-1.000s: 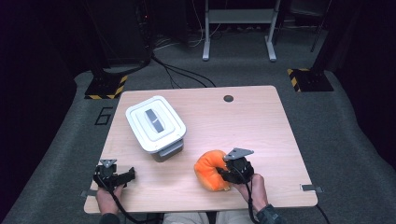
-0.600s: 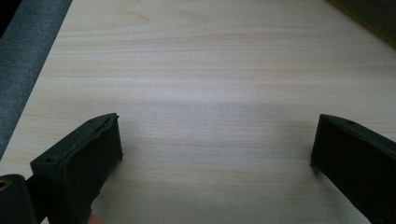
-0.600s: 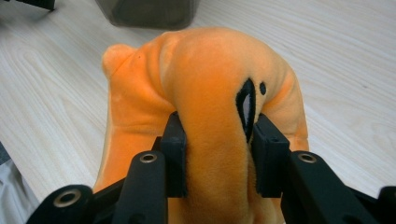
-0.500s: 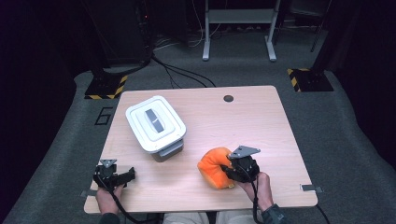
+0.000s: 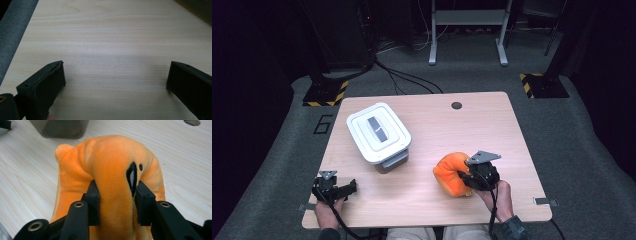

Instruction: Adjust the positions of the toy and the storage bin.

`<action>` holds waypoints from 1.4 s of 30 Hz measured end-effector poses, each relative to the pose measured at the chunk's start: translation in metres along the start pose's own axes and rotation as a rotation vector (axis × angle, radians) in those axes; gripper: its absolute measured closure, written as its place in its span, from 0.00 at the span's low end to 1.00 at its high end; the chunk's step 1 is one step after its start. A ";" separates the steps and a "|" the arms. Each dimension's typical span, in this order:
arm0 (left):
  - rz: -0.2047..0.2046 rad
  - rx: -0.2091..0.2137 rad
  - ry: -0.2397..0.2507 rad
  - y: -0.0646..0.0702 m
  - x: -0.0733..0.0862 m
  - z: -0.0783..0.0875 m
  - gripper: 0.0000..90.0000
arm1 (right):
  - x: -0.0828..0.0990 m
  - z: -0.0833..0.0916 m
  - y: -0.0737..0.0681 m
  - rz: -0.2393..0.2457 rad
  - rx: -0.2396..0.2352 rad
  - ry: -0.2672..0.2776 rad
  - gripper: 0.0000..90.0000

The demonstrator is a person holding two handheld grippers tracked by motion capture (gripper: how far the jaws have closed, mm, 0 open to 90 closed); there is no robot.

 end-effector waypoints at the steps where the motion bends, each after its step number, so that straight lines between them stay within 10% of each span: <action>1: 0.000 0.000 0.000 0.000 0.000 0.000 0.02 | 0.000 0.000 0.001 -0.007 0.006 0.001 0.69; 42: 0.000 0.000 0.000 0.000 0.000 0.000 0.02 | -0.005 0.034 0.085 -0.126 0.196 0.019 0.69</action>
Point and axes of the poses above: each handheld gripper's, and its own axes: z roughly backward along the jaws, x roughly out of its underside, y roughly to its right, the point moved 4 cm from there along -z, roughly forward along the jaws, and after that the axes turned 2 degrees about -z, right-handed, at the moved point
